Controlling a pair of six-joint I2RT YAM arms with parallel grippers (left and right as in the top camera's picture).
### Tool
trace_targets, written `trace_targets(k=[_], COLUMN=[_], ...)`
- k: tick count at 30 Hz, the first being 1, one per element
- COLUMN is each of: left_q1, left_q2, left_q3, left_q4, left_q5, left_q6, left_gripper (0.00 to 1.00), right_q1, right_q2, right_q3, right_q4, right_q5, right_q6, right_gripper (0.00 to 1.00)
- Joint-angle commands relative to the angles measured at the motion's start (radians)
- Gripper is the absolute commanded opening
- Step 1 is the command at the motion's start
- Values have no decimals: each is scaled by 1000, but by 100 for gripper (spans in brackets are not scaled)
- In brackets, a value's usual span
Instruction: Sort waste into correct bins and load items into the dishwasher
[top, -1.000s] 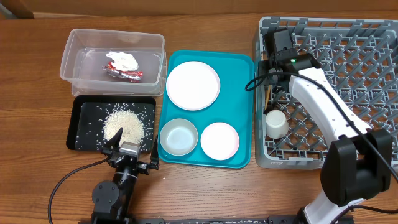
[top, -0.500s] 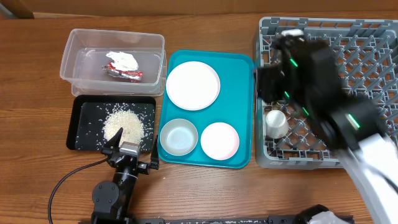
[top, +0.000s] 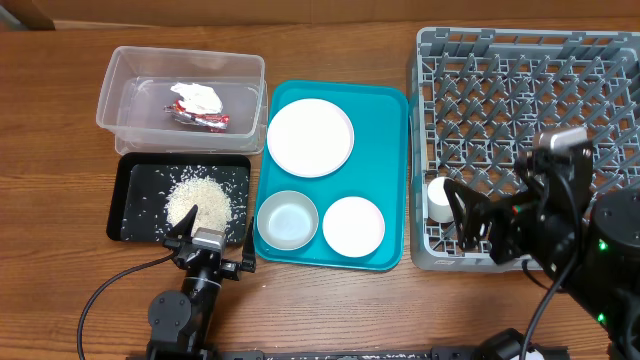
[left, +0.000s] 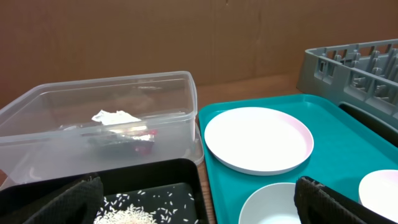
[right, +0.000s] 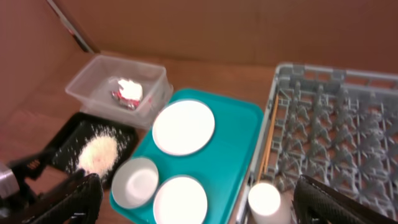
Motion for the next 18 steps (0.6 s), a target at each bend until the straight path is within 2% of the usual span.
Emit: trace_targets(k=[1,10,18], left_q1=[6,6,6], left_q2=[-5,-5,-5], left_q3=[-4,-4,-4], left_q4=[-2,-2,-2], left_q5=[6,6,6], left_q6=[-6,-6,-6], left_gripper=[100,100,100], right_q1=[5,-2,-166], right_q2=[-5,-19,-169], right_q3=[13,24,-81], right_q4=[-35,-165,8], right_q5=[12,141,169], right_q6=[-4,-4,-4], right_gripper=[100,100,100])
